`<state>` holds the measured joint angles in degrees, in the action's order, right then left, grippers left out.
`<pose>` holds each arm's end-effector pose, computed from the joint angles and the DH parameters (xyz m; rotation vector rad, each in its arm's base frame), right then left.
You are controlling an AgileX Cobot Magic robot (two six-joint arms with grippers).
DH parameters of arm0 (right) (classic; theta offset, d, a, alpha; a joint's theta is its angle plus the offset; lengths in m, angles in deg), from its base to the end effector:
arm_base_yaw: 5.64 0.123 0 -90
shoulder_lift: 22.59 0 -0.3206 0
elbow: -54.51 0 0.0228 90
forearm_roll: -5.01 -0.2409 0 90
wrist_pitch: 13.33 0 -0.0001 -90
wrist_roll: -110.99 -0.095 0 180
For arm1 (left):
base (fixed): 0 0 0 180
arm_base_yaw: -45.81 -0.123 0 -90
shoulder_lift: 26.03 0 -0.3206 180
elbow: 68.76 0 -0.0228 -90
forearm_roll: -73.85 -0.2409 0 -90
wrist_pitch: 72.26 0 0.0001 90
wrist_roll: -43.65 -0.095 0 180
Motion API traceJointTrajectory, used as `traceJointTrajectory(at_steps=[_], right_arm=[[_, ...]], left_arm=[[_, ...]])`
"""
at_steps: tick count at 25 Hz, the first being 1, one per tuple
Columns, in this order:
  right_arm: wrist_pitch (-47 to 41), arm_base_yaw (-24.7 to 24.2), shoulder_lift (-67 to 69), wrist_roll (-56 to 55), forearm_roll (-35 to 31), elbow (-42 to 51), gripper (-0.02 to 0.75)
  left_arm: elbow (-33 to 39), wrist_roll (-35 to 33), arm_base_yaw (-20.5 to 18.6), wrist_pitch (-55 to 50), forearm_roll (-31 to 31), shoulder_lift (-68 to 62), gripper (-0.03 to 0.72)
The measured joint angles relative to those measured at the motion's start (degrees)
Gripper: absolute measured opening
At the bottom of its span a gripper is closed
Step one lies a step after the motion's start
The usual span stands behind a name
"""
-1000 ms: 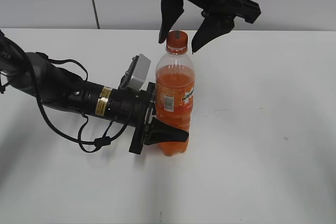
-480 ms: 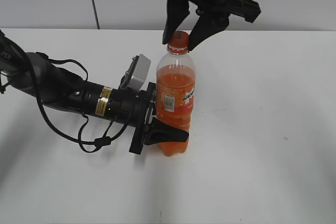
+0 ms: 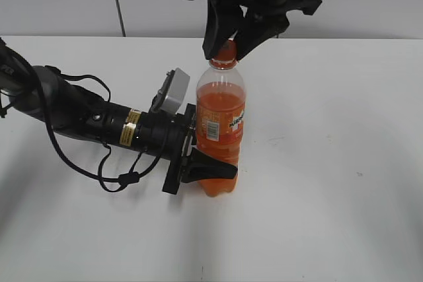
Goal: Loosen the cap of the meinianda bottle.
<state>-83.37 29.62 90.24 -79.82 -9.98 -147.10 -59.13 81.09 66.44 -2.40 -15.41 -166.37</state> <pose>0.3102 0.2476 0.3492 -0.5436 2.8438 0.5360 0.3472 -0.2260 0.1026 1.5118 1.4167 -1.2208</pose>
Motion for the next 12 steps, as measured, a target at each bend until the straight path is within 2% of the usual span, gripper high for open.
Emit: traceJointTrajectory(at_steps=[12], right_arm=[[0.09,0.0,0.0,38.76,-1.78,-0.05,0.278]], left_arm=[[0.0,-0.06,-0.09,0.12,-1.37,0.0,0.4]])
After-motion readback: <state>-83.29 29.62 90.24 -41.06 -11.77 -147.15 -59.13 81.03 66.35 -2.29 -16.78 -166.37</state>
